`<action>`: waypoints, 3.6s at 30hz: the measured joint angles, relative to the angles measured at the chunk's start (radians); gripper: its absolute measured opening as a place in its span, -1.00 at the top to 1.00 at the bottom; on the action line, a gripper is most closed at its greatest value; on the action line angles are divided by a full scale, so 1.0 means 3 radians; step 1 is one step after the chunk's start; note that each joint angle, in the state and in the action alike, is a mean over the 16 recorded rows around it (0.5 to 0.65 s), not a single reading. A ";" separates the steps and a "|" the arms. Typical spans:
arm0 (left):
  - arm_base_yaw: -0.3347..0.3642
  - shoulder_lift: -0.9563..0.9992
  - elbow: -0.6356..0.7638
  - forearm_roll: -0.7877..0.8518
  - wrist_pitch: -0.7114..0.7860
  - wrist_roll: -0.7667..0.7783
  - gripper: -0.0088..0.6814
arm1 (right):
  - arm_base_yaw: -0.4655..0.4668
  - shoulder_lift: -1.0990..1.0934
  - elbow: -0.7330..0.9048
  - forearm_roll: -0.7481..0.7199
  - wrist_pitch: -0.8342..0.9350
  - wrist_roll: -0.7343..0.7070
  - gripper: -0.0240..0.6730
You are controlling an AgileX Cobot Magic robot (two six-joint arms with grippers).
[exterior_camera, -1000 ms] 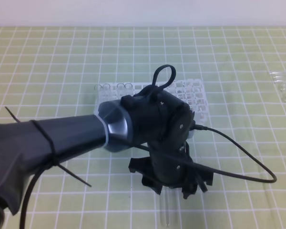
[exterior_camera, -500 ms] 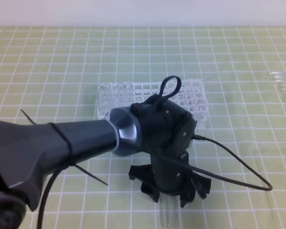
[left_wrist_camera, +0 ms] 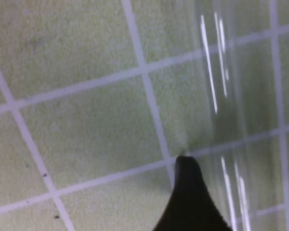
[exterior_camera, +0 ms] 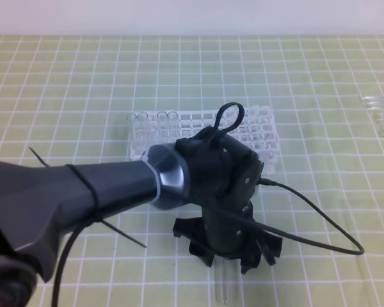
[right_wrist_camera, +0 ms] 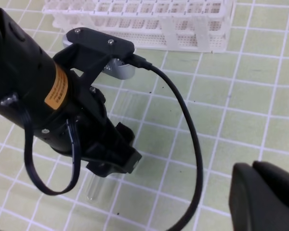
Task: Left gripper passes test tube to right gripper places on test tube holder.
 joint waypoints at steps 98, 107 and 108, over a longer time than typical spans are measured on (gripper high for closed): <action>-0.0005 -0.1584 0.0282 0.0127 -0.0065 0.1237 0.79 | 0.0109 0.0000 0.0000 -0.0077 -0.0034 0.0000 0.97; -0.0004 -0.2338 0.0939 0.0180 -0.0749 0.1231 0.79 | 0.0109 0.0000 0.0000 -0.0057 -0.0047 -0.0002 0.97; -0.0004 -0.2435 0.1039 0.0194 -0.0867 0.1226 0.81 | 0.0109 0.0000 0.0000 -0.0048 -0.0051 -0.0006 0.97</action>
